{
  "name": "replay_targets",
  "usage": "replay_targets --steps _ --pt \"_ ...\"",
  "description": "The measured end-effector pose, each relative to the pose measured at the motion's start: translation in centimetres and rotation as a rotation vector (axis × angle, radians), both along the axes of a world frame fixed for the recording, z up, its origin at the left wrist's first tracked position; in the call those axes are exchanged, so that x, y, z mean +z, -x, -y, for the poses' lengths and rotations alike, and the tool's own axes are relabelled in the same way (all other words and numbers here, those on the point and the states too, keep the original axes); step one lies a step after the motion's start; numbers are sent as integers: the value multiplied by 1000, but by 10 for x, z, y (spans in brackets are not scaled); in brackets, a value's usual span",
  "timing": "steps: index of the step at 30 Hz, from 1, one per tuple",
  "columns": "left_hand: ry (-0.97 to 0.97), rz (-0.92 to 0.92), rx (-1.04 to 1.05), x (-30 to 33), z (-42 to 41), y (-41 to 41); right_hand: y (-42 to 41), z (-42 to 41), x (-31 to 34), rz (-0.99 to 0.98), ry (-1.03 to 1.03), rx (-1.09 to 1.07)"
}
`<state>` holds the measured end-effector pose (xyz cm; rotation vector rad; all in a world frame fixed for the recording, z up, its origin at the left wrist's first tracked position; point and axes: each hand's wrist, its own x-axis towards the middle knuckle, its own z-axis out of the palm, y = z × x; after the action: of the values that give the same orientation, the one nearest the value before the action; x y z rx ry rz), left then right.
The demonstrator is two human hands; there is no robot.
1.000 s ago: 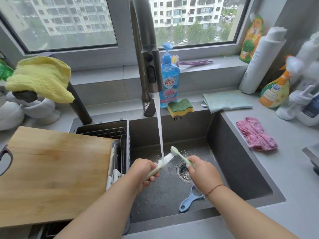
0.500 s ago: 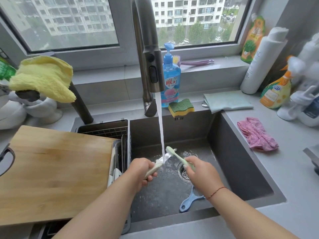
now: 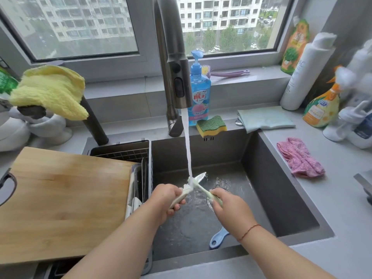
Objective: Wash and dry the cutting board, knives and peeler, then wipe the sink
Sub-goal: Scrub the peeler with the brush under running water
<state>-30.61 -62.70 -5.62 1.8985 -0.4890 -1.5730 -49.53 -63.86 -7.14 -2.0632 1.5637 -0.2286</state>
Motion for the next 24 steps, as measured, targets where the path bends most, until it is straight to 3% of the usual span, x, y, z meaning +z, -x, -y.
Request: replay_targets --steps 2,4,9,12,17,24 --pt "-36 109 -66 2 3 3 7 11 -3 -52 -19 -76" --pt "-48 355 -194 -2 3 3 14 19 -3 -92 -18 -135" --pt "213 670 -371 -11 -7 -3 7 16 7 25 -17 -102" --pt "267 728 -374 -10 -5 -3 -3 5 3 37 -39 -12" --pt "302 785 -373 -11 -6 -2 8 20 -2 -70 -40 -162" --pt "357 948 -372 0 -3 -6 -4 9 2 36 -30 -107"
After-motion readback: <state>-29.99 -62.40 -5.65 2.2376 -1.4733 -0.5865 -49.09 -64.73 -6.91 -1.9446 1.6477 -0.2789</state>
